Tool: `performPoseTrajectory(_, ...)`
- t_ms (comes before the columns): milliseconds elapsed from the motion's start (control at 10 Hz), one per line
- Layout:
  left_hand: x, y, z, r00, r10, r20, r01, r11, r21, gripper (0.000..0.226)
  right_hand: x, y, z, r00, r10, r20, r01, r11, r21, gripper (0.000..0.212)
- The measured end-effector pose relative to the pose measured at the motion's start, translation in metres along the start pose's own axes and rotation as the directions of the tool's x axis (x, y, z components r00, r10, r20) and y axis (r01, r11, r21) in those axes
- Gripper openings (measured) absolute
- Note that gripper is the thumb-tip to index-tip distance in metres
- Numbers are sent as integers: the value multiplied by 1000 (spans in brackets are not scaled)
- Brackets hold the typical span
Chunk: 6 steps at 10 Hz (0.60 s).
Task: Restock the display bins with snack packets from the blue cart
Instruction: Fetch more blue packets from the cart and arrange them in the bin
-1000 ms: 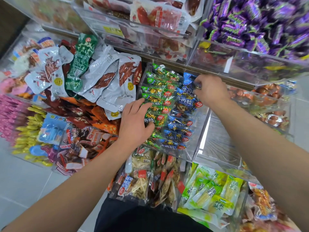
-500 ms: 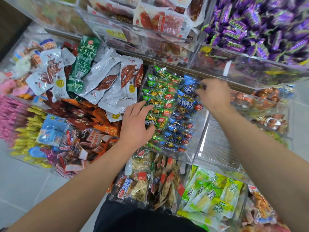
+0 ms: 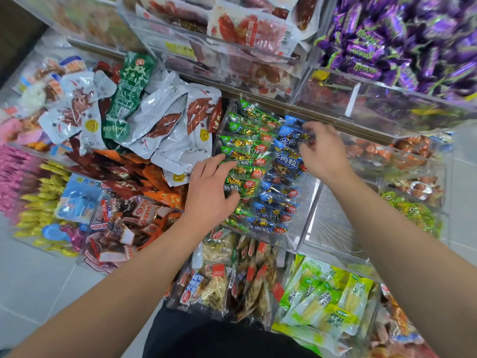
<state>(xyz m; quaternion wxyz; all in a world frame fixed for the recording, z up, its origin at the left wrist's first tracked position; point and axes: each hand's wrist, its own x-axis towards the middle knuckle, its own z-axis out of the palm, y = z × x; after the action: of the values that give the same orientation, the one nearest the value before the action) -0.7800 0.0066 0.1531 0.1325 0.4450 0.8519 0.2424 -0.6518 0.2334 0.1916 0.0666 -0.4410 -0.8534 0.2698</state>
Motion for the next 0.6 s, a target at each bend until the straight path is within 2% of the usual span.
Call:
performPoseTrajectory(100, 0, 1, 0, 1000, -3, 5, 3, 1000, 7, 60, -24, 5, -2, 982, 2, -189, 38, 977, 211, 43)
performPoseTrajectory(200, 0, 0, -1, 1000, 6, 6, -7, 1000, 11, 60, -37, 8, 0, 951, -80, -300, 53, 994, -94, 32)
performPoseTrajectory(300, -1, 1, -2, 1000, 9, 10, -9, 1000, 13, 61, -35, 0, 5, 990, -16, -138, -32, 942, -334, 37)
performPoseTrajectory(400, 0, 3, -3, 1000, -3, 21, 3, 1000, 9, 61, -32, -7, 18, 998, 35, 43, -16, 929, -371, 42)
performPoseTrajectory(500, 0, 3, -4, 1000, -11, 26, 10, 1000, 9, 61, -32, -7, 25, 999, 51, 1, -49, 966, -252, 39)
performPoseTrajectory(600, -1, 2, -3, 999, -7, 31, 7, 1000, 18, 62, -28, -6, 18, 990, 40, -137, -59, 988, -140, 31)
